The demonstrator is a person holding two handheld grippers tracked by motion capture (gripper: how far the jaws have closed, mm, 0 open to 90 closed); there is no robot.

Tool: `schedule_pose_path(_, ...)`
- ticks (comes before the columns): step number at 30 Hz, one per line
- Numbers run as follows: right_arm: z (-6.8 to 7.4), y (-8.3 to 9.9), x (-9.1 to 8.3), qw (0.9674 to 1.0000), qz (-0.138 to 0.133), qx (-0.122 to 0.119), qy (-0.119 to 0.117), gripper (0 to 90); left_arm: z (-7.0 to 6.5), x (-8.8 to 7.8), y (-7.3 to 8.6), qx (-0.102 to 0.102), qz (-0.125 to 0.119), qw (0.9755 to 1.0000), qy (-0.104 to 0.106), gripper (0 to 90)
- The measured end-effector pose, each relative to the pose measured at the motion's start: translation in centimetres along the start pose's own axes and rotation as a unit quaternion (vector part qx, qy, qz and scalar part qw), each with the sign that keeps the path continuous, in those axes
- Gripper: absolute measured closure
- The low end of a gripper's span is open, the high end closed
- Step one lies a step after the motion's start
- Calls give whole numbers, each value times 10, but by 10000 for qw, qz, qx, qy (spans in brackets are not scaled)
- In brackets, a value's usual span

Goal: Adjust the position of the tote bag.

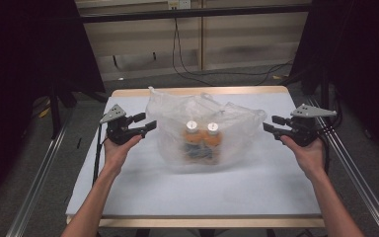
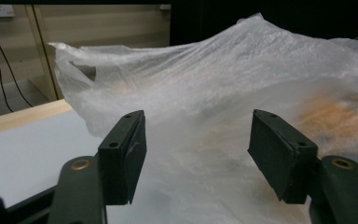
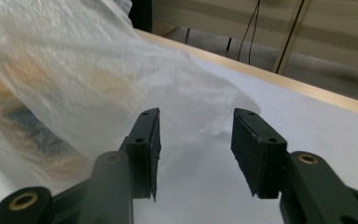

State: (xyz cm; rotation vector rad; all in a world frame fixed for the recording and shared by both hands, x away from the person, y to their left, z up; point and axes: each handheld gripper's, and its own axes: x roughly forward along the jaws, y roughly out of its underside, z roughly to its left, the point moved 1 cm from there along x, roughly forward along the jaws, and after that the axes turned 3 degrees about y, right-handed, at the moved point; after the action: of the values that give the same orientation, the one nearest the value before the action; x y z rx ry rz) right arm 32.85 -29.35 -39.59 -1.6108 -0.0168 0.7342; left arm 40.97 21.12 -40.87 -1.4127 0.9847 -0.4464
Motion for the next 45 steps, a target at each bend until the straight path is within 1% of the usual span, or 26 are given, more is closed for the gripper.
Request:
schedule_pose_path(2,-3,-6,0,10000,-10,-19,93,538,2,2,-4,107,66,9999,-21,346)
schedule_pose_path(5,-9,-16,5,9999,-53,77,76,556,8,8,-8,197,114,9997,-55,323)
schedule_pose_path(6,-10,-18,7,10000,5,52,33,551,10,10,-8,236,106,9997,18,319)
schedule_pose_path(7,-10,-20,9,10000,55,16,-22,537,13,12,-8,213,229,9995,-20,308)
schedule_pose_path(8,-9,-20,13,9999,145,-86,4,487,15,13,-7,118,202,9997,105,262)
schedule_pose_path(10,-9,-19,15,9998,181,-109,-58,463,16,15,-6,94,212,9996,151,238)
schedule_pose_path(11,-9,-16,19,9996,211,-123,-129,390,16,18,-4,79,262,9996,123,202)
schedule_pose_path(13,-9,-13,21,9996,213,-79,-147,373,16,20,-3,68,270,9994,183,187)
schedule_pose_path(14,-11,-9,27,9994,273,-18,-189,337,16,25,1,109,371,9991,170,178)
schedule_pose_path(16,-12,-7,30,9993,281,1,-250,336,16,29,3,123,424,9989,177,172)
schedule_pose_path(17,-11,-4,35,9989,321,15,-328,331,16,35,8,156,567,9982,139,163)
schedule_pose_path(19,-10,-3,37,9987,349,16,-359,330,17,38,11,121,613,9979,151,160)
schedule_pose_path(20,-8,-3,40,9986,356,4,-398,345,17,40,12,94,613,9979,167,158)
schedule_pose_path(23,-7,-2,44,9980,320,33,-542,475,19,48,20,-24,652,9976,234,155)
schedule_pose_path(26,-4,0,47,9980,323,72,-538,620,19,54,23,92,744,9971,103,143)
schedule_pose_path(30,-2,1,48,9974,281,156,-651,763,26,61,29,-200,709,9972,146,123)
schedule_pose_path(32,0,2,49,9972,240,185,-690,818,26,64,32,-215,754,9968,166,123)
schedule_pose_path(34,0,2,50,9972,252,190,-677,859,26,65,32,-231,701,9970,231,128)
schedule_pose_path(36,0,2,50,9973,221,204,-670,882,25,64,31,-248,619,9970,387,185)
schedule_pose_path(37,0,1,49,9974,196,208,-658,889,21,63,29,-109,617,9975,319,313)
schedule_pose_path(39,0,1,48,9975,174,200,-655,890,20,61,28,-127,546,9977,377,493)
schedule_pose_path(40,0,0,47,9974,152,208,-666,891,20,59,28,-146,503,9978,413,553)
schedule_pose_path(41,0,0,47,9975,137,221,-659,891,18,58,27,-177,464,9978,446,553)
schedule_pose_path(42,1,0,47,9974,122,228,-672,891,17,58,27,-113,504,9979,394,624)
schedule_pose_path(44,3,0,47,9973,168,201,-685,891,13,55,23,9,534,9978,382,643)
schedule_pose_path(45,3,0,47,9973,168,201,-685,891,13,55,23,9,534,9978,382,682)
